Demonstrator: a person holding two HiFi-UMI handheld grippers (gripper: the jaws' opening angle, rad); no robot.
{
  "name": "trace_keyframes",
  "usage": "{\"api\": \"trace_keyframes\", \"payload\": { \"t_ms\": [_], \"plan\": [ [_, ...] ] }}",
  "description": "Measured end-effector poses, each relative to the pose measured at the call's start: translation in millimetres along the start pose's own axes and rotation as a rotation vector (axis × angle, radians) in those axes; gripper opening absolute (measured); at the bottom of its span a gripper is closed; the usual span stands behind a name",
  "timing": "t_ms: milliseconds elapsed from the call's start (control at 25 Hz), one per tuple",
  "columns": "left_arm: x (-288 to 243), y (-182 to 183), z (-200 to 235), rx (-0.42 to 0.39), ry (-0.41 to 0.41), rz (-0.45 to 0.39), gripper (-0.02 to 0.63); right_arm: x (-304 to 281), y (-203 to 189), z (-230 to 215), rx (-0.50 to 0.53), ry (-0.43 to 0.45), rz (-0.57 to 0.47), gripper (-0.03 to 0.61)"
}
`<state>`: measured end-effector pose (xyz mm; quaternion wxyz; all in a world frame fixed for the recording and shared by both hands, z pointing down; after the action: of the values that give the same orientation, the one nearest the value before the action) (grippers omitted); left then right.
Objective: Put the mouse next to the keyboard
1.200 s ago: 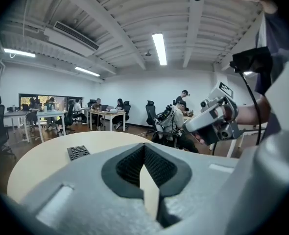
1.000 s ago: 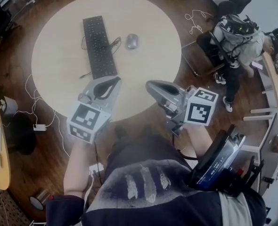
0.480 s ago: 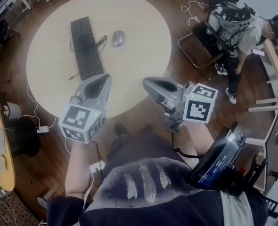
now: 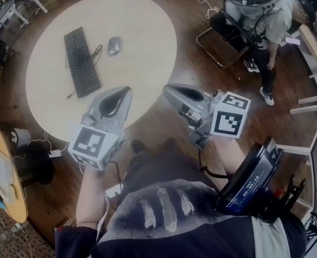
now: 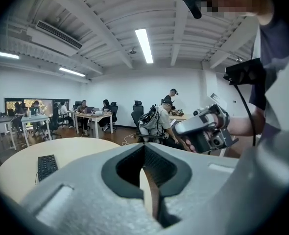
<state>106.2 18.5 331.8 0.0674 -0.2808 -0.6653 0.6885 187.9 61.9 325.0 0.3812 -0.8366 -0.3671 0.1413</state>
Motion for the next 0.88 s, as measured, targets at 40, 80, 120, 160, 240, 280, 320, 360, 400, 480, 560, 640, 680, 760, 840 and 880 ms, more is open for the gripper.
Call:
{"api": "trace_keyframes", "payload": {
  "t_ms": [40,80,120,160,240,280,320,360,400,480,560,640,680,760,840,880],
  "plan": [
    [-6.7,0.7,-6.2,-0.005,0.001,0.005,-0.001,9.2,3.0,-4.6,0.000,0.001,-0.009,0.002],
    [-12.4,-0.1,-11.8,-0.010,0.001,0.011,-0.001,17.8,4.2,-9.1,-0.001,0.000,-0.018,0.002],
    [-16.5,-2.0,-16.6,-0.013,0.000,0.015,0.000,25.2,3.8,-13.0,-0.001,-0.002,-0.026,0.002],
    [-19.0,-4.0,-20.4,-0.016,-0.002,0.019,-0.001,31.2,2.4,-16.2,-0.002,-0.006,-0.032,0.002],
    [-20.7,-6.7,-25.8,-0.021,-0.007,0.023,0.000,38.8,-0.7,-19.8,-0.004,-0.012,-0.042,0.002],
    [-20.8,-6.8,-27.6,-0.023,-0.008,0.024,0.000,41.0,-1.1,-20.5,-0.004,-0.013,-0.045,0.002],
    [-20.7,-6.5,-29.0,-0.024,-0.008,0.024,0.000,42.4,-0.9,-21.0,-0.003,-0.011,-0.048,0.002],
    [-20.3,-6.2,-30.2,-0.024,-0.007,0.025,0.000,43.4,-0.7,-21.3,-0.002,-0.009,-0.050,0.002],
    [-19.5,-6.0,-31.5,-0.022,-0.006,0.027,0.000,44.3,-0.9,-21.6,-0.002,-0.007,-0.051,0.002],
    [-16.9,-6.8,-34.3,-0.017,-0.002,0.036,-0.001,45.5,-2.4,-22.0,-0.005,-0.004,-0.051,0.002],
    [-12.4,-10.5,-37.0,-0.018,0.002,0.054,0.000,46.1,-5.8,-21.2,-0.010,-0.001,-0.047,0.002],
    [-9.0,-11.9,-39.0,-0.009,0.007,0.061,-0.001,45.8,-8.8,-19.7,-0.013,0.006,-0.040,0.002],
    [-7.9,-11.5,-39.2,-0.004,0.012,0.060,0.000,44.9,-9.2,-18.8,-0.012,0.011,-0.034,0.002],
    [-6.3,-10.6,-38.3,-0.007,0.033,0.060,0.000,43.4,-7.9,-16.1,0.004,0.031,-0.019,0.002],
    [-7.5,-4.9,-42.2,-0.016,0.053,0.047,0.000,48.2,-3.2,-13.5,0.035,0.051,0.002,0.002],
    [-9.1,0.2,-47.0,-0.019,0.056,0.035,0.000,53.9,-0.2,-12.4,0.053,0.055,0.011,0.002]
  ]
}}
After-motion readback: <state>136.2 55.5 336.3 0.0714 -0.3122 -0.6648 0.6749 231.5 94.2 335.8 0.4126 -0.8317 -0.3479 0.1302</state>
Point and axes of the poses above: the fingertips, and each gripper's own axes: x backward along the fingers, z to its left, y out of its top, the point moved 1 cm from there along x, backward along the fingers, and after that the axes turned 10 degrees about y, right-handed, at the moved point
